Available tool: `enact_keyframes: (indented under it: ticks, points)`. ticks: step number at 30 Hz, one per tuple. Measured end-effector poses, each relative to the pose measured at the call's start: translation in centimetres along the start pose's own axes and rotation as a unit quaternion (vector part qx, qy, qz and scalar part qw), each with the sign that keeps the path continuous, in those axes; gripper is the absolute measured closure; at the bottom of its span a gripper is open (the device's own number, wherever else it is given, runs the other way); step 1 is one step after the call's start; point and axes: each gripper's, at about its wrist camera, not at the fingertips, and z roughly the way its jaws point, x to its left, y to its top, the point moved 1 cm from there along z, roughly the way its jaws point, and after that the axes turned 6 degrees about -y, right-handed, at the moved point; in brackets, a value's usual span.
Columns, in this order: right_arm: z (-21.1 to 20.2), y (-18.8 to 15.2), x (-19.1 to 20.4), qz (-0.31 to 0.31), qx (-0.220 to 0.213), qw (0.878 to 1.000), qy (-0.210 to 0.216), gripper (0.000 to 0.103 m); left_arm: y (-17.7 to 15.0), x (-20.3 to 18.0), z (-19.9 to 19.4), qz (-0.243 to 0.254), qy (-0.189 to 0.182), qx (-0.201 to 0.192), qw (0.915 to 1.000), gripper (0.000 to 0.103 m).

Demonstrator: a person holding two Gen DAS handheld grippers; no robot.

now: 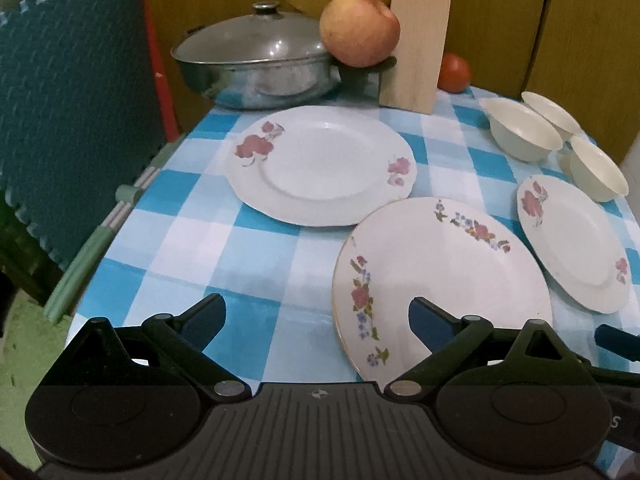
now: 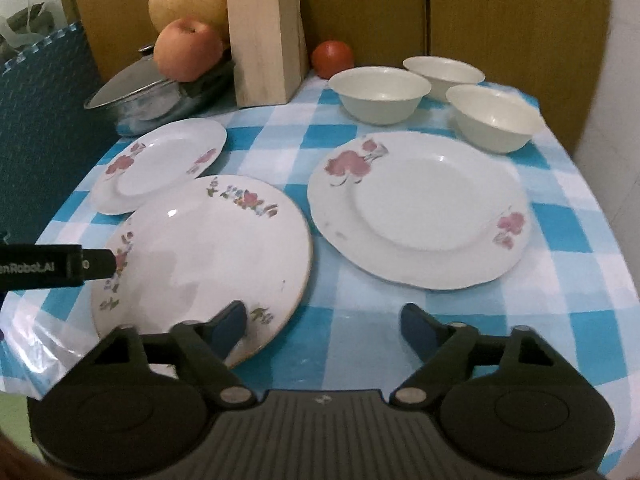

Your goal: Organize plates and bowls

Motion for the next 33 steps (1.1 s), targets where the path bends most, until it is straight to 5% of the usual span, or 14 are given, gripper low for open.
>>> enact_keyframes:
  ticks: [12, 23, 33]
  points:
    - [0.9, 0.8, -0.5, 0.027, 0.001, 0.999, 0.043, 0.047, 0.2, 0.3, 2.7, -0.018, -0.045, 0.051, 0.9975, 0.023]
    - [1.4, 1.1, -0.9, 0.045, 0.019, 0.993, 0.109, 0.08, 0.6, -1.2, 3.2, 0.011, -0.064, 0.054, 0.9964, 0.024]
    - [1.8, 1.2, -1.3, 0.068, 0.03, 0.989, 0.13, 0.083, 0.9, -1.4, 3.5, 0.013, -0.076, 0.054, 0.9956, 0.027]
